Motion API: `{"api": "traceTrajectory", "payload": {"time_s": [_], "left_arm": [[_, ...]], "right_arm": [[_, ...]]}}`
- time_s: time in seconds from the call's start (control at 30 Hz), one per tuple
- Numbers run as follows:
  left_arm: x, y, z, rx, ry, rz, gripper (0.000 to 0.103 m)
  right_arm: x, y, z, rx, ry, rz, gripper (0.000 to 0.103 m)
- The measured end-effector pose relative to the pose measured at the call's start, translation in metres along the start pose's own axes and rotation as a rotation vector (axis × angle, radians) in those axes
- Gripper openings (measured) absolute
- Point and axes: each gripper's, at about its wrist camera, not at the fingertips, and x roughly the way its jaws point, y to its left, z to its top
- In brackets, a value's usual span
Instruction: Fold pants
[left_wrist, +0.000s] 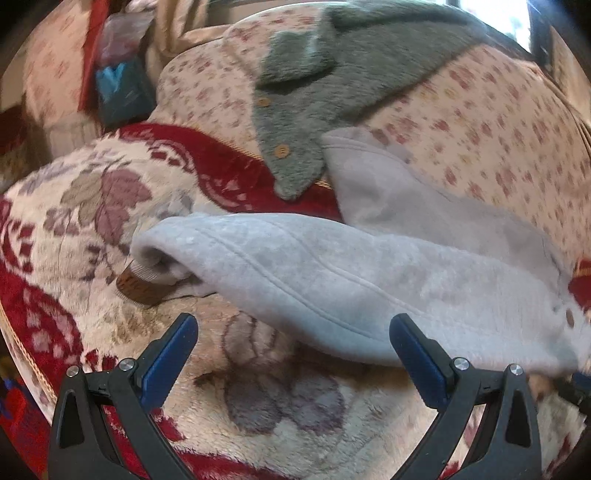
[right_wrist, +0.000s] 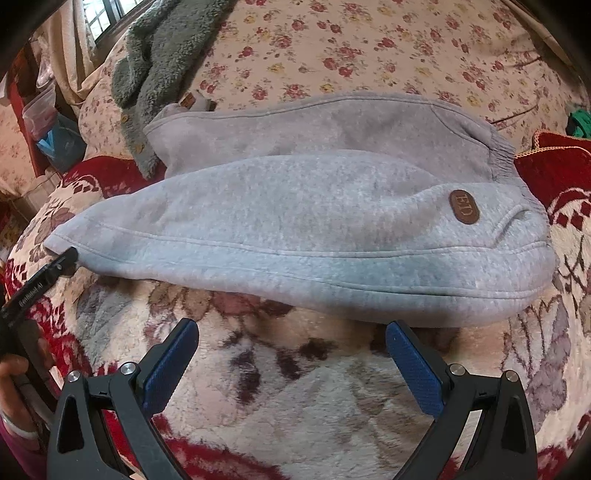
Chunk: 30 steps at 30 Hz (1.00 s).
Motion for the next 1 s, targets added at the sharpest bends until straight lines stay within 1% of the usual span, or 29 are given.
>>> {"api": "traceTrajectory", "payload": {"time_s": [0.13, 0.27, 0.43, 0.57, 0.7, 0.77, 0.83, 0.9, 0.93, 0.97, 1.0], "left_arm": [[0.005, 0.015, 0.006, -0.069, 0.005, 0.015, 0.103], [0.013, 0.02, 0.012, -0.083, 0.008, 0.046, 0.103], [0.026, 0.023, 0.015, -0.099, 0.033, 0.064, 0.103], [0.037, 0.023, 0.017, -0.102, 0.041, 0.087, 0.103], [0.048, 0.02, 0.021, -0.093, 0.042, 0.09, 0.103], [0.054, 0.018, 0.023, -0.089, 0.04, 0.095, 0.103], [0.06, 0.015, 0.026, -0.09, 0.04, 0.088, 0.103], [0.065, 0.013, 0.029, -0.089, 0.038, 0.086, 0.103], [0.067, 0.012, 0.03, -0.089, 0.037, 0.085, 0.103], [0.069, 0.012, 0.032, -0.09, 0.041, 0.076, 0.103], [0.07, 0.012, 0.032, -0.094, 0.043, 0.066, 0.103]], "right_arm": [[-0.001, -0.02, -0.003, 0.037, 0.007, -0.011, 0.103], [-0.005, -0.049, -0.007, 0.095, 0.012, -0.033, 0.103], [-0.017, -0.101, -0.015, 0.224, 0.005, -0.052, 0.103], [-0.02, -0.142, -0.017, 0.364, -0.006, -0.025, 0.103], [-0.01, -0.174, -0.016, 0.511, -0.003, 0.043, 0.103], [-0.002, -0.185, -0.013, 0.566, -0.007, 0.077, 0.103], [0.001, -0.189, -0.007, 0.573, -0.037, 0.085, 0.103], [0.006, -0.191, 0.002, 0.566, -0.069, 0.099, 0.096], [0.009, -0.193, 0.006, 0.562, -0.074, 0.096, 0.078], [0.013, -0.196, 0.009, 0.562, -0.069, 0.078, 0.056], [0.016, -0.199, 0.01, 0.572, -0.074, 0.086, 0.051]]}}
